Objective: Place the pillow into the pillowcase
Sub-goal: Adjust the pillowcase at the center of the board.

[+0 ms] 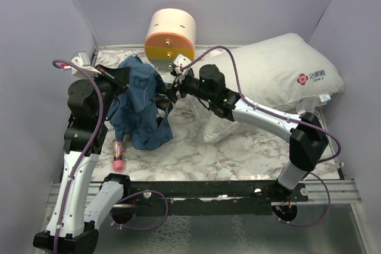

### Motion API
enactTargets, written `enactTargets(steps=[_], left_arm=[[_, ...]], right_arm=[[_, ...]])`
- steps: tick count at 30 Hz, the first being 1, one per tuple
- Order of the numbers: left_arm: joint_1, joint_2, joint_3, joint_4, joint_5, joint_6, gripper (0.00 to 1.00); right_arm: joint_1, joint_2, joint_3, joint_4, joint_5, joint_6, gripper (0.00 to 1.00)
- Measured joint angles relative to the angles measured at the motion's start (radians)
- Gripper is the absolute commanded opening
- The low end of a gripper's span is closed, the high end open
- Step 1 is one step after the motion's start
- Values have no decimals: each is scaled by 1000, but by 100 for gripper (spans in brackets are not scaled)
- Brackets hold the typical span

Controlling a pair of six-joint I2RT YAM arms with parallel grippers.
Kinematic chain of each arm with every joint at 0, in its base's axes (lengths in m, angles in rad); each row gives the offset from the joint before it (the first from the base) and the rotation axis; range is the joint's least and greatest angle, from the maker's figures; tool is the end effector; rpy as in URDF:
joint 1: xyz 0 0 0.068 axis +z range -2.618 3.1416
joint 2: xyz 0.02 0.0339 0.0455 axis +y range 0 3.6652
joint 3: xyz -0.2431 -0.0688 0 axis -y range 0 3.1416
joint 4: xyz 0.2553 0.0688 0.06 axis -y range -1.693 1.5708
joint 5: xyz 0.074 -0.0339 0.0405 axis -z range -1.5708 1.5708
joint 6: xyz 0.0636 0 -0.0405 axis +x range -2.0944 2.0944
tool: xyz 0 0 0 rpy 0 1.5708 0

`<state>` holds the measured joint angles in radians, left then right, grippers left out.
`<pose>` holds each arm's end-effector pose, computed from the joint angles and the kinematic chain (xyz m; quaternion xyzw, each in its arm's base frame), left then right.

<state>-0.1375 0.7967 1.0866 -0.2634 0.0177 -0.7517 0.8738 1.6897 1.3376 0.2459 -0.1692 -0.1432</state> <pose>0.2129 -0.0306 0.4215 -0.2049 0.6669 -0.3137 0.6441 0.2775 0.3482 0.3087 -0.4101 0.6197 0.2967 0.5998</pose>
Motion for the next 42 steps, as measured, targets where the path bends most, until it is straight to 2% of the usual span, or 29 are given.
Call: enactTargets(steps=[7,12,14,16,20,23,27,30,36,42], left_arm=[[0,-4,0,-2,14,-1,0],[0,-4,0,-3,24,-1,0],[0,-4,0,-4,27,-1,0],[0,-7,0,-8,27,-1,10],[0,-19,10,-54,19,8,48],[0,-21,35,-99,19,39,66],[0,-33,43,-121,76,106,68],[0,-37,42,-117,137,158,72],[0,-18,42,-73,189,249,78],[0,82,10,21,213,267,79]], right_arm=[[0,9,6,-16,-27,6,47],[0,48,75,-46,-69,-1,10],[0,59,104,-71,-79,-6,2],[0,61,125,-97,-80,-13,1],[0,35,182,-206,-33,-43,1],[-2,-19,245,-314,7,-90,1],[-4,-145,375,-440,76,-180,1],[-5,-278,400,-481,159,-240,1],[-25,-553,191,-558,380,-238,1],[-32,-726,-62,-760,618,-47,1]])
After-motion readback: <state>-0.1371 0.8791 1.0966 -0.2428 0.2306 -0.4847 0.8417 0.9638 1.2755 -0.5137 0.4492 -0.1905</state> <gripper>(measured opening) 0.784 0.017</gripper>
